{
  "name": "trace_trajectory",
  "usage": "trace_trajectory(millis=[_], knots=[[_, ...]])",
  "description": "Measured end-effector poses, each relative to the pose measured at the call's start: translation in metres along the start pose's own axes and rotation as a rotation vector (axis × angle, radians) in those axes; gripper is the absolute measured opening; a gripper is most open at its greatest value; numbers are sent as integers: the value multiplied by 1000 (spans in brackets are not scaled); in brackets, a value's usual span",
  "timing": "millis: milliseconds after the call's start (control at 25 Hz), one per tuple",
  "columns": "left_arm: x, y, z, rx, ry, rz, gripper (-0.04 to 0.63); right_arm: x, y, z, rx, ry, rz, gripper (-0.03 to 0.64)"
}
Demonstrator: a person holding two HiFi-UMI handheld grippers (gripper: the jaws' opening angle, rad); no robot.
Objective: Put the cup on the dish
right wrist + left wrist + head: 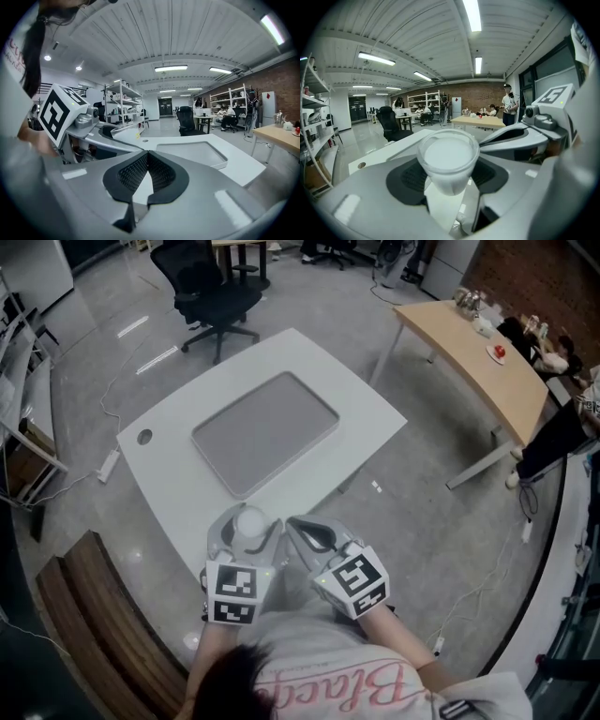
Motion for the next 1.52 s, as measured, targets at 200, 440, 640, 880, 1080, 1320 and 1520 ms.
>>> trace_trajectory(millis=[200, 440, 640, 880, 1080, 1320, 1520], knots=[[9, -25, 43, 38, -11, -9, 262, 26, 39, 24, 7, 3, 3, 2], [16, -52, 93, 72, -27, -20, 262, 42, 76, 50, 30, -26, 27, 2], [8, -70, 138, 74, -67, 17, 262, 51, 102, 75, 65, -60, 39, 2], [-7, -86, 180, 87, -83, 1, 262, 53, 124, 100, 101, -119, 36, 2], [-22, -95, 206, 109, -96, -6, 264, 48, 134, 112, 123, -160, 50, 2], [-45, -102, 225, 119, -138, 4, 264, 42, 141, 121, 131, -221, 61, 2], [-57, -102, 237, 98, -151, -7, 264, 39, 148, 128, 132, -247, 79, 2]])
Point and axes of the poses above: the fingertips, and each gripper's own axes: z forward along the fingers, y to its right, x out of its top, the point moved 2 cm from there along -z, backward along the fingers, and after that the axes turned 13 degrees about z, right-handed, at the moved point
